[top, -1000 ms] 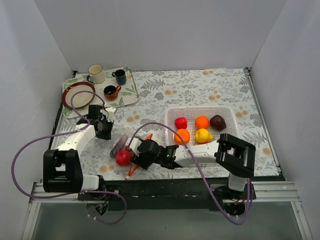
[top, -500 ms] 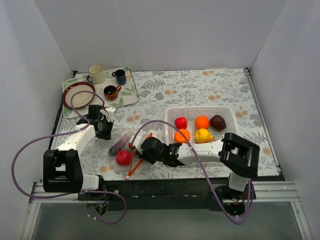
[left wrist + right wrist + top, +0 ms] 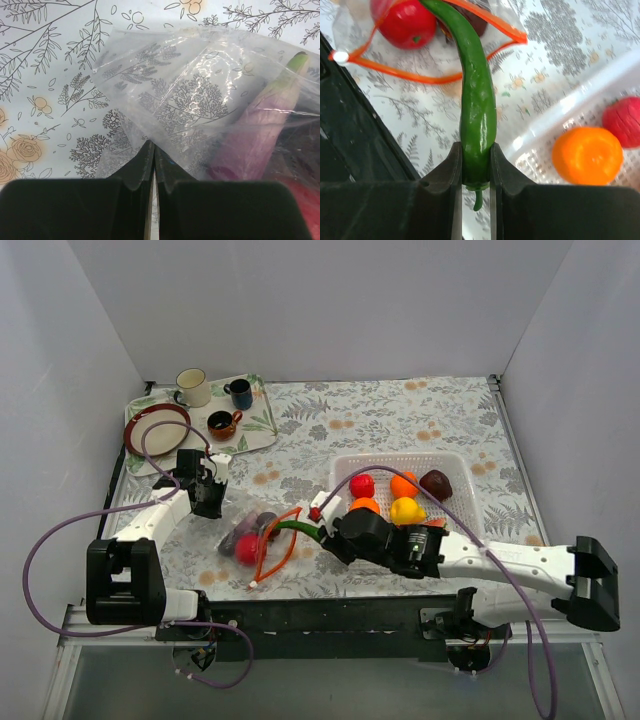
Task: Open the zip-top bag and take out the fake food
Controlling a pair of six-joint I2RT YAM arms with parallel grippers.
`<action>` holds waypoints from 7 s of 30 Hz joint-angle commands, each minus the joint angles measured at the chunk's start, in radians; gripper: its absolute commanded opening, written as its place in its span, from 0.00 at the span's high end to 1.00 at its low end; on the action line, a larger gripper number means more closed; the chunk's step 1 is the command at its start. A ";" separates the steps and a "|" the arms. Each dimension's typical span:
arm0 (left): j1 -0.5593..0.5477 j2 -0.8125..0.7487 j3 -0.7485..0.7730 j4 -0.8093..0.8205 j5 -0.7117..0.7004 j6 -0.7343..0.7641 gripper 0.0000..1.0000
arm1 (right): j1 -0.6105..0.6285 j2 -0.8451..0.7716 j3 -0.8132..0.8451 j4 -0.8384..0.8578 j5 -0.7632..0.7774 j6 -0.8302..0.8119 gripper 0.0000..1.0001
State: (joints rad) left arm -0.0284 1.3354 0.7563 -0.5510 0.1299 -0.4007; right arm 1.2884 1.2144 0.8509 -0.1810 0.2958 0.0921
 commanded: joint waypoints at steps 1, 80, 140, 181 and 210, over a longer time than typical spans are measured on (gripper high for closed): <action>-0.001 -0.016 -0.014 0.028 -0.003 0.010 1.00 | -0.006 -0.157 -0.035 -0.219 0.118 0.090 0.99; -0.004 0.039 -0.028 0.030 0.048 -0.029 1.00 | 0.028 0.715 0.292 0.667 -0.244 -0.081 0.01; -0.088 0.062 -0.110 0.120 -0.115 -0.027 1.00 | -0.107 -0.173 -0.199 0.152 0.423 0.099 0.80; -0.088 0.027 -0.077 0.065 -0.118 -0.024 1.00 | -0.071 0.445 0.281 0.158 0.135 0.115 0.93; -0.088 0.022 -0.045 0.042 -0.116 -0.020 1.00 | 0.051 0.603 0.221 0.474 0.103 -0.032 0.14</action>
State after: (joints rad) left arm -0.1139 1.3827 0.6945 -0.4927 0.0216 -0.4263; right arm 1.3495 1.8027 1.0149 0.2035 0.3668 0.0975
